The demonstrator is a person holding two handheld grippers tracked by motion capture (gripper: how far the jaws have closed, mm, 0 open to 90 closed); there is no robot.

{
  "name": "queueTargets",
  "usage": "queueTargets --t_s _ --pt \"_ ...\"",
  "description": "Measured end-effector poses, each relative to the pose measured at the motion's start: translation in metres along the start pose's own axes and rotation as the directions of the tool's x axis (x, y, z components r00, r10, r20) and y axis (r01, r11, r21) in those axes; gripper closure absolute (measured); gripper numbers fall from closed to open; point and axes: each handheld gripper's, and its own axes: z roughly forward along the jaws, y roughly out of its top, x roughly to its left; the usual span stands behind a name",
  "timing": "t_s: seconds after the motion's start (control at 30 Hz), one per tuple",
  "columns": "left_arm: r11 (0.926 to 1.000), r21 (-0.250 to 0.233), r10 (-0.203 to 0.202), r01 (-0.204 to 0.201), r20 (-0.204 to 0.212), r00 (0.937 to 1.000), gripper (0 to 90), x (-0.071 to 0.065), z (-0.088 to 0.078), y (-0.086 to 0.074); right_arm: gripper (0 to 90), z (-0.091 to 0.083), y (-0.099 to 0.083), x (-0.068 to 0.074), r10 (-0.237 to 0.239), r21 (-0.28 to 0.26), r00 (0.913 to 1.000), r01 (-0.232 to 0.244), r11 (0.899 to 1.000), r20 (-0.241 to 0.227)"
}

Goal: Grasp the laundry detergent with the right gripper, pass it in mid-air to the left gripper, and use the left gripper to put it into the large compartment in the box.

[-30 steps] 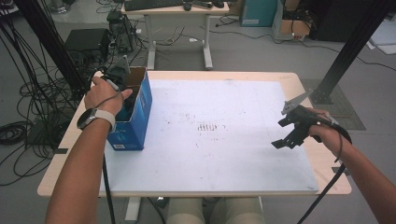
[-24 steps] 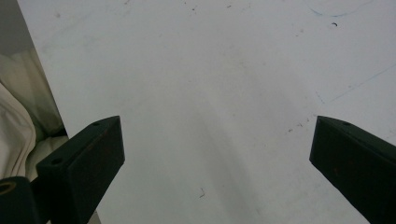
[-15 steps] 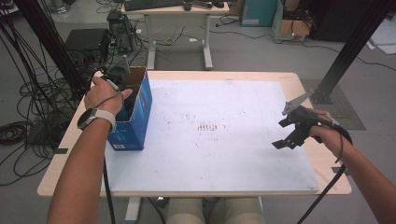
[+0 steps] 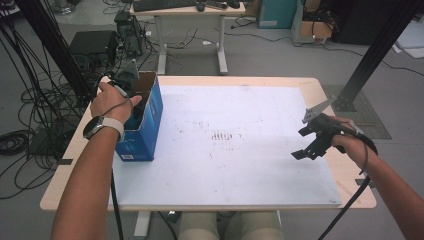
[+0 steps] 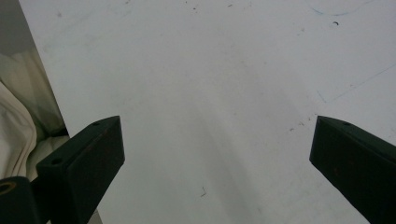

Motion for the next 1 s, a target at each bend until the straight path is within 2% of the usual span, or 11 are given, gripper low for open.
queueTargets --t_s 1.0 --pt "1.0 -0.005 0.002 -0.002 -0.003 1.0 37.4 0.0006 0.0005 -0.0003 3.0 0.0012 0.0011 0.0006 0.004 -0.001 1.0 -0.004 1.0 -0.002"
